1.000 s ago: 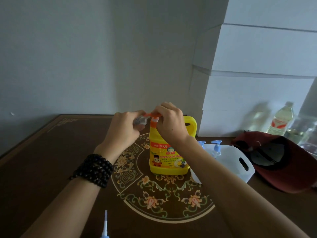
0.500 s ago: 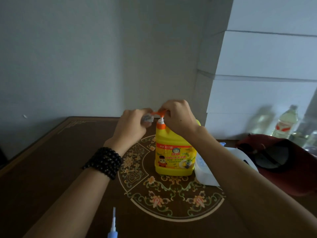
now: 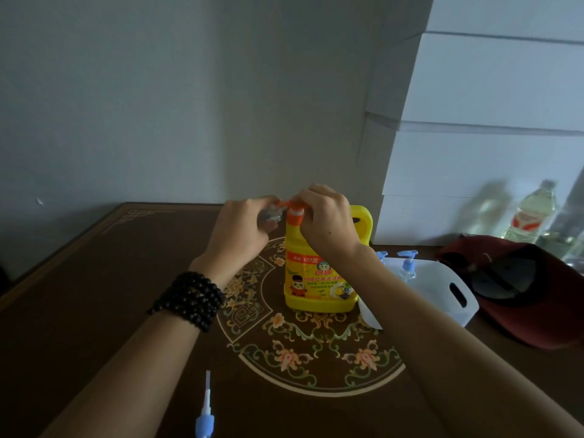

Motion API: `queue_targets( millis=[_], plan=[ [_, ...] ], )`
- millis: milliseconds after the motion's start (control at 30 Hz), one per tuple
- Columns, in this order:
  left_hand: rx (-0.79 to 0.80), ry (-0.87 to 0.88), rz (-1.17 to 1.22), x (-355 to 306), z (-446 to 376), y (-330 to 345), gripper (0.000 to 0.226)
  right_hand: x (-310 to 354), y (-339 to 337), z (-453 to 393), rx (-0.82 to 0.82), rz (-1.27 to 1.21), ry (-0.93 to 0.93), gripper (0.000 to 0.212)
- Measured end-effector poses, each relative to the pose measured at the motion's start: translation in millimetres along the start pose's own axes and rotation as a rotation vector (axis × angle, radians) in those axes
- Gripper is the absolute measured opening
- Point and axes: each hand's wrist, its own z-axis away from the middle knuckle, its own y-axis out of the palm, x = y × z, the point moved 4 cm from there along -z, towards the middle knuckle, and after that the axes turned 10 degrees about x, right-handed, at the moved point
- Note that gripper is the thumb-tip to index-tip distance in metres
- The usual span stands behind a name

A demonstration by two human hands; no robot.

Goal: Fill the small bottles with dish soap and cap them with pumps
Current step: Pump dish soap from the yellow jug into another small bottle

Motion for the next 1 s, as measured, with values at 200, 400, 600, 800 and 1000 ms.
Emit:
queue_targets(
  millis=[200,400,600,800,1000],
  plan=[
    [-0.043,0.009,-0.024,-3,-10,-11,0.029,4,-12,-9,0.038,0.031,-0.059,0.028],
    [-0.044,0.012,-0.012,-2,-8,-8,0.03,-1,-5,-9,-0.026,0.027,-0.027,0.025],
    [0.011,-0.007,-0.002,2,1,5,0.023,-1,8,0,-0.075,0.0,-0.006,0.014],
    [0.024,-0.011,-0.004,-3,1,0,0.026,0,5,-1,-0.037,0.01,0.006,0.013],
    [-0.011,0.015,-0.04,-10,-4,-12,0.026,6,-6,-9,-0.01,0.036,-0.043,0.023]
  ],
)
